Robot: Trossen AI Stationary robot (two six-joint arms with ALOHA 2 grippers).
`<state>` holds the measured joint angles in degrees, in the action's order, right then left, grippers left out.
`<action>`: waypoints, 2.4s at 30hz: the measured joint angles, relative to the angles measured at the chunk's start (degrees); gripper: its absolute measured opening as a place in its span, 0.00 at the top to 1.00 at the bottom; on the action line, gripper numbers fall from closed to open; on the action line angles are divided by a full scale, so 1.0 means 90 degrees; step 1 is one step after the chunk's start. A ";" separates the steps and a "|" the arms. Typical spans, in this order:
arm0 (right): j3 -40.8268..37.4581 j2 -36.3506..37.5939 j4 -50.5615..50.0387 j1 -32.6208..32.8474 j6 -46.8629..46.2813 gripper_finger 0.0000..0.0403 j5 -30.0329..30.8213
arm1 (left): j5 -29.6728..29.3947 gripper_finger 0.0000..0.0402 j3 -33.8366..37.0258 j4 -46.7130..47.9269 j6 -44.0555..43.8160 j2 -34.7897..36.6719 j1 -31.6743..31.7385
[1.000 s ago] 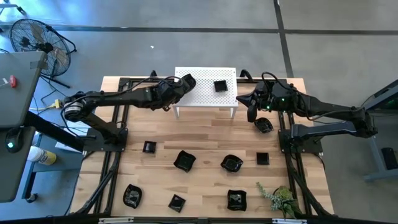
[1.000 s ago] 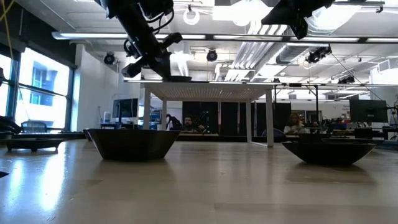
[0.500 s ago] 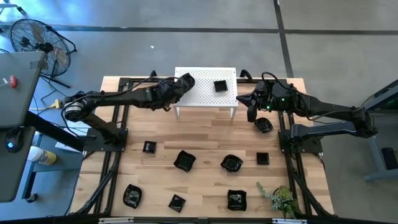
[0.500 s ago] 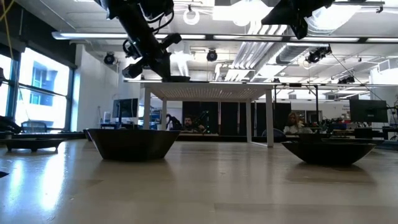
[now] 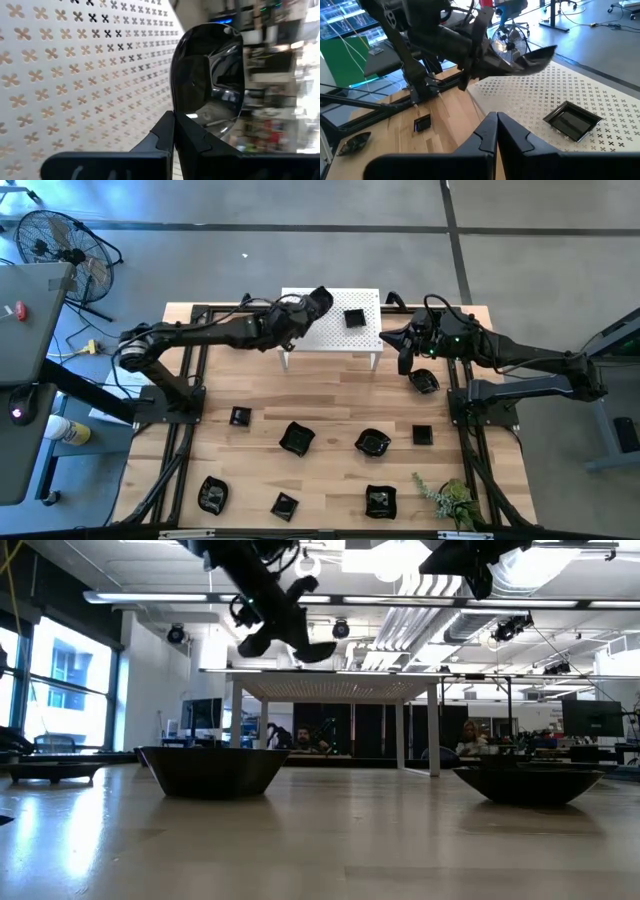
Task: Pick & Place Mini shaped plates
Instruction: Put the black leaf shaped plate on the shelf, then put the distorted black square plate on the shelf
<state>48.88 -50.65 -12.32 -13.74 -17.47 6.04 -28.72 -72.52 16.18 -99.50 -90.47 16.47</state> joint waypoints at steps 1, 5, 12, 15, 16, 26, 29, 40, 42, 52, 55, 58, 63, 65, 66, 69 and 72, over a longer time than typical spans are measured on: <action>0.0000 0.0000 0.0000 0.0000 0.0000 0.99 0.0000 | 0.0001 0.99 -0.0192 0.0248 0.0066 -0.0107 0.0000; 0.0000 0.0000 0.0000 0.0000 0.0000 0.99 0.0000 | -0.0036 0.99 -0.0864 0.0846 0.0187 -0.0450 0.0002; 0.0000 0.0000 0.0000 0.0000 0.0000 0.99 0.0000 | 0.0160 0.99 -0.1089 0.1080 -0.0311 -0.0461 -0.0059; 0.0000 0.0000 -0.0001 0.0000 0.0000 0.99 0.0000 | 0.0263 0.99 -0.1080 0.1087 -0.0721 -0.0481 -0.0106; 0.0000 0.0000 0.0000 0.0000 0.0000 0.99 0.0000 | 0.0341 0.99 -0.1080 0.1053 -0.0833 -0.0477 -0.0143; 0.0000 0.0000 0.0019 0.0000 0.0002 0.99 -0.0002 | 0.0291 0.99 -0.1070 0.1203 -0.1606 -0.0705 -0.0393; 0.0000 0.0000 0.0019 0.0000 0.0002 0.99 -0.0016 | 0.0272 0.99 -0.1085 0.1217 -0.1658 -0.0755 -0.0381; 0.0000 0.0000 0.0019 0.0001 0.0005 0.99 -0.0019 | 0.0235 0.99 -0.1080 0.1256 -0.1659 -0.0766 -0.0372; 0.0000 0.0000 0.0019 0.0001 0.0005 1.00 -0.0010 | 0.0236 0.99 -0.1080 0.1311 -0.1651 -0.0766 -0.0372; 0.0000 0.0000 0.0019 0.0002 0.0005 0.99 -0.0005 | 0.0237 0.92 -0.1080 0.1373 -0.1646 -0.0766 -0.0372; 0.0000 0.0000 0.0018 0.0000 0.0005 1.00 -0.0005 | 0.0249 0.85 -0.1080 0.1365 -0.1649 -0.0766 -0.0372; 0.0000 0.0000 0.0019 0.0001 0.0004 0.99 -0.0005 | 0.0287 0.78 -0.1080 0.1362 -0.1647 -0.0766 -0.0372; 0.0000 0.0000 0.0019 0.0002 0.0002 0.99 -0.0005 | 0.0283 0.71 -0.1080 0.1362 -0.1464 -0.0766 -0.0372; 0.0000 0.0000 0.0019 0.0002 0.0002 1.00 -0.0005 | 0.0283 0.71 -0.1080 0.1362 -0.1231 -0.0766 -0.0372; 0.0000 0.0000 0.0019 0.0002 0.0002 1.00 -0.0005 | 0.0284 0.71 -0.1080 0.1362 -0.1071 -0.0758 -0.0372; 0.0000 0.0000 0.0018 0.0002 -0.0025 0.99 -0.0003 | 0.0326 0.71 -0.1079 0.1364 -0.0293 -0.0648 -0.0372; 0.0000 0.0000 0.0019 0.0002 -0.0034 0.99 -0.0002 | 0.0667 0.71 -0.1080 0.1384 0.0581 -0.0538 -0.0369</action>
<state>48.88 -50.65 -12.14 -13.72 -17.78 6.02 -22.72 -82.24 28.64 -94.28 -95.31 13.15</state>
